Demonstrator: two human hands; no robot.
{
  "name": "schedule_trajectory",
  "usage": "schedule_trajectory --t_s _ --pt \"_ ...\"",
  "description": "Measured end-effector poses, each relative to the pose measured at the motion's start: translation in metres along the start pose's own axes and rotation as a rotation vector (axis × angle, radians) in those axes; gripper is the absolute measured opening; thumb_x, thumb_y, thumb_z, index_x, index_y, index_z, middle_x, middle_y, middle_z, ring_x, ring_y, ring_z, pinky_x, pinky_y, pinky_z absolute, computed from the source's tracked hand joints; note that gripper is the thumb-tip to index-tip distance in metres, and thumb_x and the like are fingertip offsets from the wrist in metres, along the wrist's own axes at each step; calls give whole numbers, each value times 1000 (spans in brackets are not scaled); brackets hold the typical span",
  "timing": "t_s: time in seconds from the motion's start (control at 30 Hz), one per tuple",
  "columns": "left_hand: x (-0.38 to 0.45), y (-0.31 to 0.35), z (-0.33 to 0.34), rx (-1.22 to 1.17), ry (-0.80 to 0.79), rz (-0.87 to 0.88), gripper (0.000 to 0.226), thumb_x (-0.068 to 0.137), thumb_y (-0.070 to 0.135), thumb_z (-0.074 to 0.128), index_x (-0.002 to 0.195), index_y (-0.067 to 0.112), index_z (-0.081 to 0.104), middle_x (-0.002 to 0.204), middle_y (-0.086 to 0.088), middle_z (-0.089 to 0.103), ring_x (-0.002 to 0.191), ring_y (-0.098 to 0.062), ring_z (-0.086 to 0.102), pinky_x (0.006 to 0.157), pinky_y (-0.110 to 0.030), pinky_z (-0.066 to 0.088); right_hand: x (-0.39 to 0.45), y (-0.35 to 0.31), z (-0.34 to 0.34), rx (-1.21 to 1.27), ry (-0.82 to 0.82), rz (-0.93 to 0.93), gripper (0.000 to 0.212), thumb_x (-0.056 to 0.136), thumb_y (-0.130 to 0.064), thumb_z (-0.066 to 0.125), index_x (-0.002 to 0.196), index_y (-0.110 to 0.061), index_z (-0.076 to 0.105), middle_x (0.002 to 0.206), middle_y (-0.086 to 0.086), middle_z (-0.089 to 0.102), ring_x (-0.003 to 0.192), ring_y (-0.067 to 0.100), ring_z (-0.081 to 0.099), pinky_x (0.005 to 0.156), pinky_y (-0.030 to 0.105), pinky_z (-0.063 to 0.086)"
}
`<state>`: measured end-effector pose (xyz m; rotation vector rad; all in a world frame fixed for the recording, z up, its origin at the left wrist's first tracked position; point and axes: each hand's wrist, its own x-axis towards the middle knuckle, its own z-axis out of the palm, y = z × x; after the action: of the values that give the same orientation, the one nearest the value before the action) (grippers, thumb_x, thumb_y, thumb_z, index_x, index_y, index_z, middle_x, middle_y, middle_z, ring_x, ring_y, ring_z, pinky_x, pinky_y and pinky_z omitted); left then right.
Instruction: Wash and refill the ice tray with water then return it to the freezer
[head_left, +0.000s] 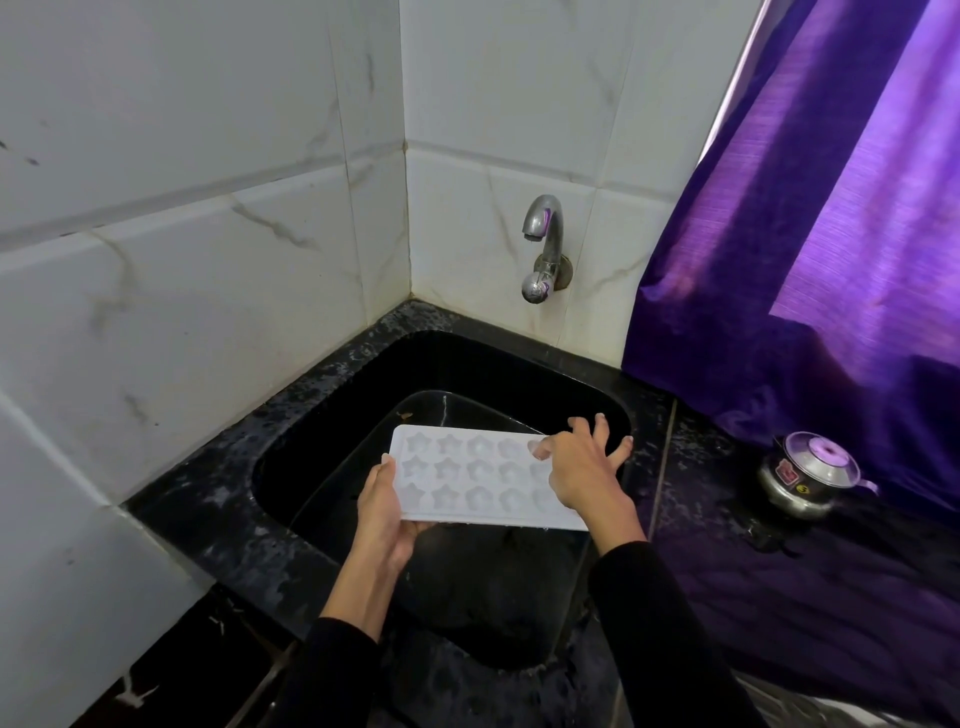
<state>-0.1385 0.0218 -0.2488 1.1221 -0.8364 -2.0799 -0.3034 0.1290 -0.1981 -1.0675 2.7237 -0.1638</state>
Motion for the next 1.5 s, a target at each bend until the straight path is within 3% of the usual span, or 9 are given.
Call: schedule_trajectory --t_s 0.13,0.27,0.47,0.77,0.97,1.23,1.5 --pt "2 -1 0 10 -4 2 38 103 38 33 126 12 49 116 -15 65 103 -34 64 69 -48 56 0 0 0 3 -14 5 73 79 22 50 128 -32 58 159 16 9 147 38 -13 112 66 -10" --pt "3 0 -1 21 1 15 39 103 38 32 125 10 50 115 -16 66 102 -34 65 67 -46 56 0 -1 1 23 -19 -2 73 81 20 49 131 -33 55 158 14 13 147 37 -11 112 66 -9" --pt "2 1 1 -7 2 -1 36 103 37 32 122 12 50 113 -15 65 100 -34 65 65 -46 56 -1 -7 4 125 122 -62 62 79 17 48 126 -23 46 157 14 12 148 33 -8 114 61 -7" --pt "1 2 2 -4 8 1 39 103 39 32 124 12 51 114 -15 66 100 -34 66 59 -43 57 -2 -22 14 56 65 -123 80 78 21 47 133 -36 53 160 12 6 147 34 -12 113 61 -11" --pt "-2 2 3 0 -2 2 36 103 38 31 121 13 51 111 -14 67 96 -32 66 53 -40 56 -3 -21 11 32 65 -116 79 76 22 47 131 -35 55 160 12 6 147 34 -14 113 60 -13" --pt "0 -1 2 4 10 8 35 103 39 33 119 14 52 115 -15 66 101 -34 65 67 -48 56 -2 -17 12 24 56 -127 75 79 20 49 129 -36 58 160 12 10 147 35 -15 112 62 -14" --pt "0 -3 6 0 6 7 36 103 38 33 118 11 52 115 -17 66 100 -36 65 71 -52 56 -3 -22 7 -1 46 -113 69 80 18 49 127 -32 60 160 12 8 147 35 -14 113 62 -12"
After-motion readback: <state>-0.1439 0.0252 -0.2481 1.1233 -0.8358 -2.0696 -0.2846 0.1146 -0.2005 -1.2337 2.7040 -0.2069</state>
